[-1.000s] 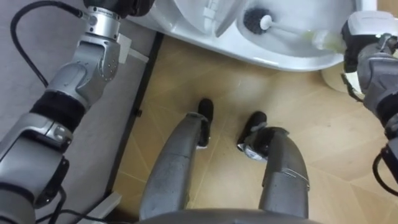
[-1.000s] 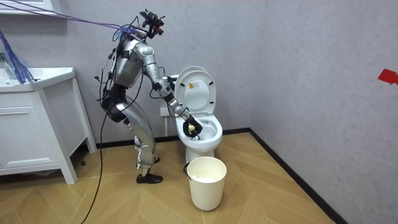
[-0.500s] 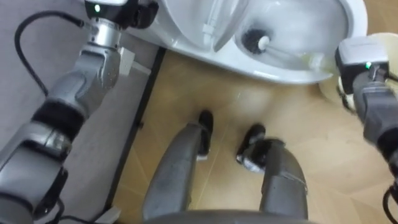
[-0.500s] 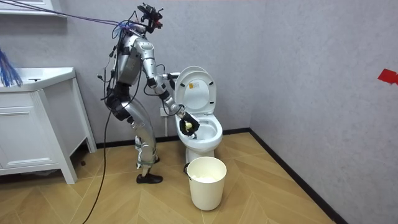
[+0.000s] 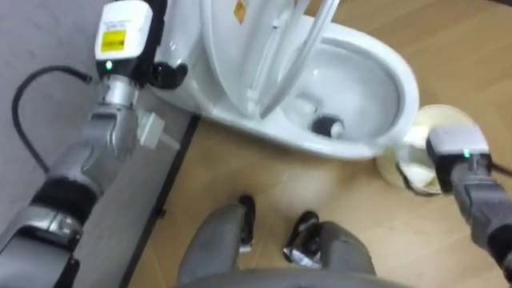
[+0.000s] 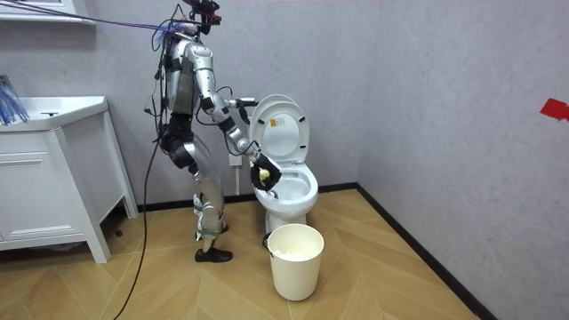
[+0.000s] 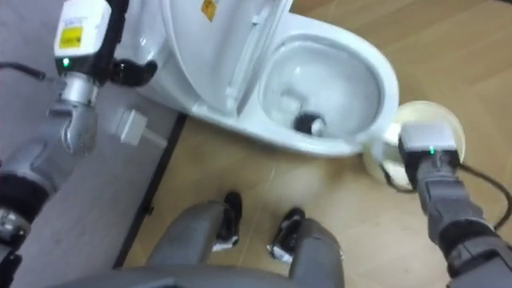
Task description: Brush toilet
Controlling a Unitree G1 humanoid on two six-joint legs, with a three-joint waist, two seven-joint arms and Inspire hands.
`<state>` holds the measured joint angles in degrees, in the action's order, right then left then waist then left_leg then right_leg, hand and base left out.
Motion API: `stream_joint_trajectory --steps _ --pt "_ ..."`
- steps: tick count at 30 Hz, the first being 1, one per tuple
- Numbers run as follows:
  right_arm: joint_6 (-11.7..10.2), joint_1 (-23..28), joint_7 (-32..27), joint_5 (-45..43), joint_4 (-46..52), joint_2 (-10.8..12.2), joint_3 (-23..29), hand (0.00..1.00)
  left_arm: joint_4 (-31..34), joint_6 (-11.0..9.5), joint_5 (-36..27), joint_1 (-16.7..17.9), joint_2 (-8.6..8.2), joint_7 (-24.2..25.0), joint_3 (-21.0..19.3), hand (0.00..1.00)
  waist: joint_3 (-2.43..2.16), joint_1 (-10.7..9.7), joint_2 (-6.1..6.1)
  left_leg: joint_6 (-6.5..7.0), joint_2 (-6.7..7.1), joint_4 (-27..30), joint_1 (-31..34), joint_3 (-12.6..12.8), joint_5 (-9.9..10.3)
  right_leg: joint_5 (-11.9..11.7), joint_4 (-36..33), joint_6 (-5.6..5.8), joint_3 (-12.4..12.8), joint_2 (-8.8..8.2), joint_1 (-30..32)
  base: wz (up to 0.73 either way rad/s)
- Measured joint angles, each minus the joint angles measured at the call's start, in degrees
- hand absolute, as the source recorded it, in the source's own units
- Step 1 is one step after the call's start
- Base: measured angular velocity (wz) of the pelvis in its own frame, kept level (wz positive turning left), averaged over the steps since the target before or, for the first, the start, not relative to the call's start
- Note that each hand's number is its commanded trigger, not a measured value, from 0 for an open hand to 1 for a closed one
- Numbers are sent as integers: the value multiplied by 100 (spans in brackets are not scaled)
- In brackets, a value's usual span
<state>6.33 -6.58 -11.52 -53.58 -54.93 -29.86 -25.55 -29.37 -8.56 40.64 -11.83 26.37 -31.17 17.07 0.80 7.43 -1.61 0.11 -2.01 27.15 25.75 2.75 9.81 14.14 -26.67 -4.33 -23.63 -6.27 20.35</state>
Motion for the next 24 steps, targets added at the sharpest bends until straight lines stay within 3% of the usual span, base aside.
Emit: stream_joint_trajectory --steps 1,6,8,10,11,17,21,24 --pt "-6 204 4 5 0 117 165 100 166 113 -14 296 0 58 -207 0 -29 -5 39 -8 21 -99 -150 -48 -5 -8 122 30 -10 28 -172 28" --pt "11 782 82 85 30 435 629 100 862 465 -9 1558 -67 342 -664 0 -51 -38 77 -11 97 -566 -910 -104 -17 -89 667 176 -45 88 -951 8" --pt "-2 1107 144 138 165 669 836 100 1101 541 -13 2095 -323 474 -805 0 -78 -84 115 -4 152 -758 -1312 -116 -22 -105 932 250 -104 102 -1415 12" --pt "-44 1349 152 226 203 853 915 100 1299 623 7 2474 -472 550 -811 0 -110 -90 179 -3 190 -817 -1548 -144 -21 -83 1042 289 -64 110 -1685 11" --pt "-80 1479 155 264 224 966 1033 100 1432 633 14 2678 -586 618 -839 0 -107 -93 197 -4 193 -877 -1691 -152 -20 -84 1162 301 -60 129 -1859 13" --pt "-135 1947 273 358 460 1308 1565 100 1630 650 -10 3391 -1021 766 -1176 0 -101 -87 237 -5 236 -1202 -2162 -188 -20 -57 1387 341 -69 168 -2273 5" --pt "-140 2020 355 439 463 1324 1708 100 1555 648 -55 3697 -1113 765 -1278 0 -99 -68 234 -6 261 -1381 -2354 -199 -22 -34 1441 371 -75 163 -2447 1" --pt "-139 2075 358 587 452 1460 1855 100 1130 671 -73 3844 -1268 770 -1447 0 -106 -34 285 -5 294 -1384 -2437 -263 -21 -27 1530 402 -112 152 -2551 7"
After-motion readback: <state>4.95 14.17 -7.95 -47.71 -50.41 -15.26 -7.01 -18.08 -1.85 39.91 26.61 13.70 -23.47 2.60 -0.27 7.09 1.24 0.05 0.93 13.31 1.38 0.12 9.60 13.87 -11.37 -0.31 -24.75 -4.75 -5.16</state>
